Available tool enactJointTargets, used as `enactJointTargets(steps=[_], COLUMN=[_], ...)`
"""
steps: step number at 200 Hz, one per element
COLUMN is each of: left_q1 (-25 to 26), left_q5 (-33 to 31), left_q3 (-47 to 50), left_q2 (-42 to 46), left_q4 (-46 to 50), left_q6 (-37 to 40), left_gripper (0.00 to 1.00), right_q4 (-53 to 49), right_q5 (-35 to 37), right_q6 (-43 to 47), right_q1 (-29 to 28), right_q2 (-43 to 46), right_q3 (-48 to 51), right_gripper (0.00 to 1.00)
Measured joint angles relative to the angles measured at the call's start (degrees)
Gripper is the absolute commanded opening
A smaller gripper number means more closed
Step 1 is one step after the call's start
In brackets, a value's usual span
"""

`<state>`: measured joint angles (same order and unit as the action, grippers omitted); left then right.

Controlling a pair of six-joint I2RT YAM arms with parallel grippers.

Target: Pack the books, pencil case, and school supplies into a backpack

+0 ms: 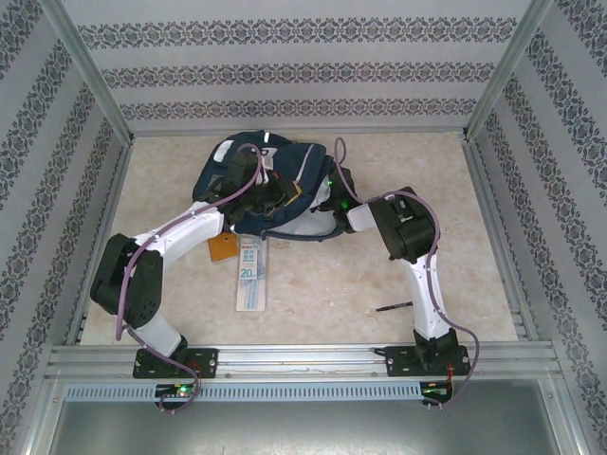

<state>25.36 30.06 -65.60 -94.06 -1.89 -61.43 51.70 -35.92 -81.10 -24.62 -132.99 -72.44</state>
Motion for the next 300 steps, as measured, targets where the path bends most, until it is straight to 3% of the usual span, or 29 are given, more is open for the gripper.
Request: enactJointTargets(steps=[32,45,78,114,154,172,208,258,300], left_q1=[0.0,-0.3,-1.0,-3.5,-14.3,-18.6,-24.8,-31.1,-31.5], left_q5=[0.6,1.4,3.6,2.6,-7.5,-12.2,-18.5,-22.6,-20.7], left_q3=[0.0,0.0,-0.3,-0.2,0.5,0.9,1.4,-8.7,-16.6], left_q2=[-0.1,-0.2,-0.2,3.1,9.5,9.8,7.9,-9.7,-18.8], left_q4=[0.7,0.7,2.0,8.1,16.6,19.7,24.1,25.5,26.0], left_q6=[1.7,2.7,7.6,12.9,17.4,19.4,21.0,24.2,26.4], left_gripper=[0.0,0.08,0.15,0.18,0.34,0.56,0.71,0.8,0.78], right_q4=[-2.7,-3.4,-3.5,-11.5,-18.7,-20.2,-19.2,-16.5,-14.0], right_q5=[-3.2,-3.5,-2.2,-0.1,0.5,0.2,-1.9,-6.3,-9.7], right_q6=[2.0,2.4,3.9,7.6,11.4,12.3,11.9,10.1,8.2], right_q1=[0.1,0.2,0.5,2.0,3.5,3.8,3.8,2.6,1.7], right_q2=[0.0,0.0,1.9,7.8,10.8,10.7,9.1,5.5,3.3], right_q3=[-0.7,-0.6,2.3,5.6,6.4,6.4,5.0,0.6,-1.3], right_gripper=[0.16,0.25,0.4,0.41,0.25,0.15,0.07,0.06,0.06])
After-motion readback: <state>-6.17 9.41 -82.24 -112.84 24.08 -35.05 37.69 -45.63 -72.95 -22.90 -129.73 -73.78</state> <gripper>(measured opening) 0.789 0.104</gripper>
